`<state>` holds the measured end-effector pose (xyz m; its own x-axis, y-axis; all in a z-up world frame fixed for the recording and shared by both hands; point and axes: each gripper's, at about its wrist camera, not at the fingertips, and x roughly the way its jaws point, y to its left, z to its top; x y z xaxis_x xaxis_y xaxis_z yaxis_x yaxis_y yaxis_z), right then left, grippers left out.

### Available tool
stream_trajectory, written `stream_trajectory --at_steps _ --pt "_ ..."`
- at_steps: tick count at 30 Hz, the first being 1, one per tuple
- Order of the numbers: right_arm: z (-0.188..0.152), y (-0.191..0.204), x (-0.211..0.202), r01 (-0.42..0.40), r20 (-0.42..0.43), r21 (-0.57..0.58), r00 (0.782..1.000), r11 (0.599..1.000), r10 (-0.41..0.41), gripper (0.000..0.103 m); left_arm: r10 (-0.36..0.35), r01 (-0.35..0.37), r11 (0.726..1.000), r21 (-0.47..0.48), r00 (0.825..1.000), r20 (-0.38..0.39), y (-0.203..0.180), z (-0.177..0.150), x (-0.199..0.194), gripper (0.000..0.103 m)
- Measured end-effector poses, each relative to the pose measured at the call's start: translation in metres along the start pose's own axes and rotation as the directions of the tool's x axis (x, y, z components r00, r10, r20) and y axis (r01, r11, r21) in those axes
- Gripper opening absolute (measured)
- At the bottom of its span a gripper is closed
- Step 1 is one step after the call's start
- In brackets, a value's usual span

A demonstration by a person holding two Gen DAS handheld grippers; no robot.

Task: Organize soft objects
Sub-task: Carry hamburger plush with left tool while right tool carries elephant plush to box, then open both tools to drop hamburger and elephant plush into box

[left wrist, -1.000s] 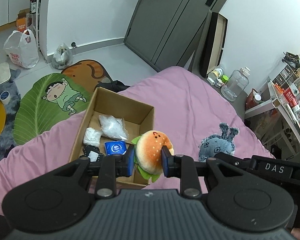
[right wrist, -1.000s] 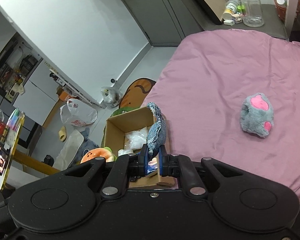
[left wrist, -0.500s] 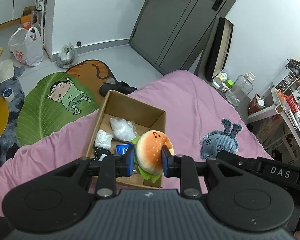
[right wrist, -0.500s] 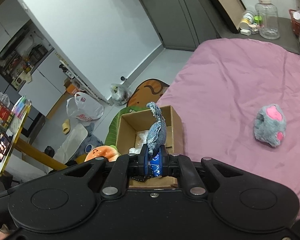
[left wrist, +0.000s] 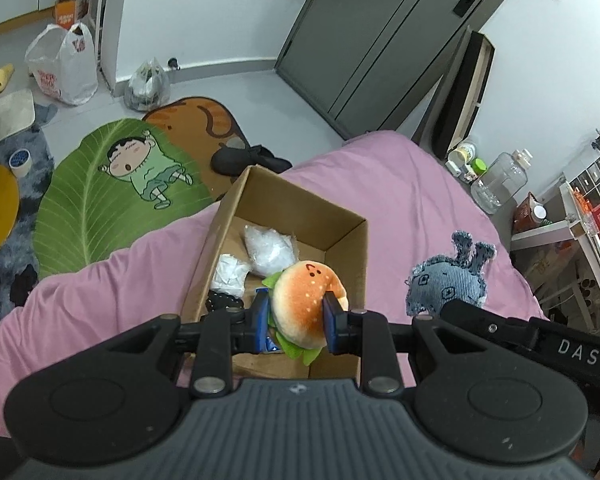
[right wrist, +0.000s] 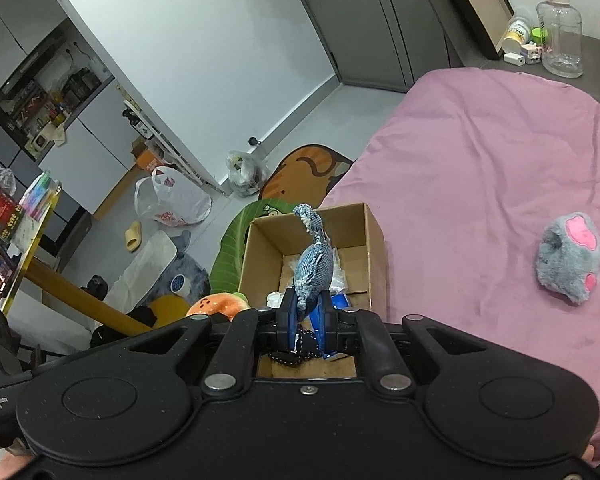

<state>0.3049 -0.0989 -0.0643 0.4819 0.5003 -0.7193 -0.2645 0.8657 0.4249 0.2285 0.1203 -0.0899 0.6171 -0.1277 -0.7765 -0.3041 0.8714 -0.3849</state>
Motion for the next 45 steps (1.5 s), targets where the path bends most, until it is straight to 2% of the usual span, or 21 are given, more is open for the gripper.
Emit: stream_trajectory --at_steps 14,21,31,35,38,40,41,45 --pt "0.012 0.001 0.040 0.019 -0.055 0.014 0.998 1.000 -0.019 0.010 0.018 -0.020 1.000 -0.015 0.992 -0.126 0.014 0.002 0.050 0.027" --pt "0.018 0.000 0.061 0.032 -0.075 0.020 0.997 0.999 -0.030 0.010 0.026 -0.036 0.998 -0.043 0.979 -0.203 0.024 0.008 0.071 0.030" --pt "0.032 0.000 0.083 0.040 -0.086 0.016 0.996 0.999 -0.039 0.011 0.041 -0.051 0.998 -0.042 0.976 -0.212 0.027 0.025 0.076 0.034" --pt "0.034 -0.002 0.086 0.045 -0.087 0.017 0.995 0.999 -0.044 0.026 0.041 -0.052 0.998 -0.044 0.977 -0.209 0.026 0.030 0.076 0.034" --pt "0.035 -0.007 0.083 0.054 -0.091 0.029 0.995 0.998 -0.051 0.027 0.046 -0.056 0.998 -0.043 0.977 -0.208 0.027 0.032 0.076 0.037" --pt "0.035 -0.010 0.081 0.062 -0.095 0.032 0.994 0.998 -0.058 0.029 0.049 -0.059 0.997 -0.044 0.978 -0.203 0.026 0.032 0.075 0.044" --pt "0.034 -0.011 0.079 0.062 -0.096 0.032 0.994 0.998 -0.059 0.032 0.050 -0.060 0.997 -0.045 0.978 -0.200 0.025 0.032 0.074 0.046" --pt "0.031 -0.014 0.073 0.066 -0.096 0.025 0.993 0.998 -0.063 0.047 0.058 -0.067 0.997 -0.038 0.977 -0.207 0.022 0.031 0.071 0.065"
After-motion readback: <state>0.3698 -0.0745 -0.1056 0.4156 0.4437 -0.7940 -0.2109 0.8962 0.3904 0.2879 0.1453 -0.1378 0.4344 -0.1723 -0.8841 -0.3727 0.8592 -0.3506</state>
